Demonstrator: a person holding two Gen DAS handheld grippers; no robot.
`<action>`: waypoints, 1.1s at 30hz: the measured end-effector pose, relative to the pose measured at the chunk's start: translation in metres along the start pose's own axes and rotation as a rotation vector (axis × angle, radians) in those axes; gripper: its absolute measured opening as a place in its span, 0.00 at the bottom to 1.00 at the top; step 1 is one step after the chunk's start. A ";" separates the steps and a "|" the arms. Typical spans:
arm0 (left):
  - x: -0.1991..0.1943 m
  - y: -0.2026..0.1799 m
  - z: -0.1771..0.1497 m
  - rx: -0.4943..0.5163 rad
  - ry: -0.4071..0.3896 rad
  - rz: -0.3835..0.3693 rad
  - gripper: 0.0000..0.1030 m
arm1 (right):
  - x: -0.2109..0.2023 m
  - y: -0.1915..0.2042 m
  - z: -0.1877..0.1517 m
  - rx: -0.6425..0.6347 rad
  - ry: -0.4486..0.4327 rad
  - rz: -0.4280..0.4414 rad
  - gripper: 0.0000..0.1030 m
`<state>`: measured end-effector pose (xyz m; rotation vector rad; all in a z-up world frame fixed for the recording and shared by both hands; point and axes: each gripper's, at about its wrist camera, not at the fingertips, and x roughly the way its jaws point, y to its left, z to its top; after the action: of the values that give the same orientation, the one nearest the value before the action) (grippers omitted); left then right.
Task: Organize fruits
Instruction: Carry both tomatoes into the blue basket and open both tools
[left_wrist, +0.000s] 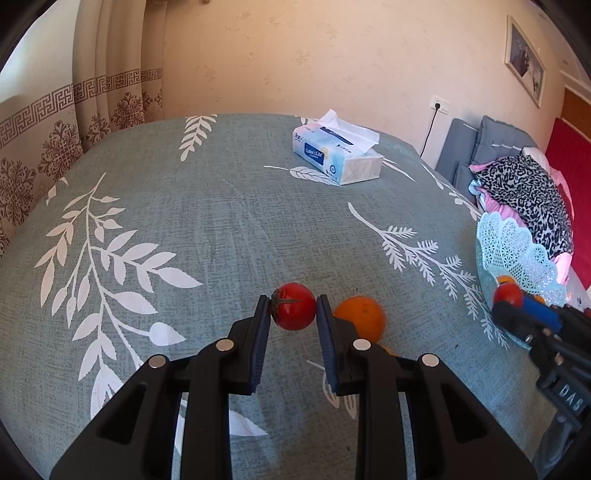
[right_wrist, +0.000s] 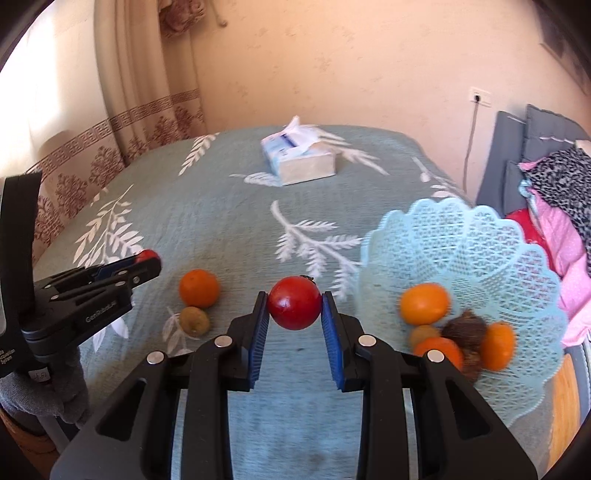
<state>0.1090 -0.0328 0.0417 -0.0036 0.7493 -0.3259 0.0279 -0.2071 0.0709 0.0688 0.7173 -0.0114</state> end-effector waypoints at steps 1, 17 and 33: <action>0.000 -0.002 0.000 0.004 0.000 0.000 0.25 | -0.004 -0.004 -0.001 0.004 -0.011 -0.020 0.29; -0.003 -0.050 0.006 0.071 -0.001 -0.022 0.25 | -0.032 -0.072 -0.013 0.114 -0.063 -0.142 0.29; 0.001 -0.114 0.015 0.174 -0.003 -0.064 0.25 | -0.040 -0.121 -0.029 0.222 -0.069 -0.178 0.39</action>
<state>0.0864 -0.1433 0.0655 0.1361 0.7164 -0.4516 -0.0255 -0.3262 0.0682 0.2162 0.6497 -0.2624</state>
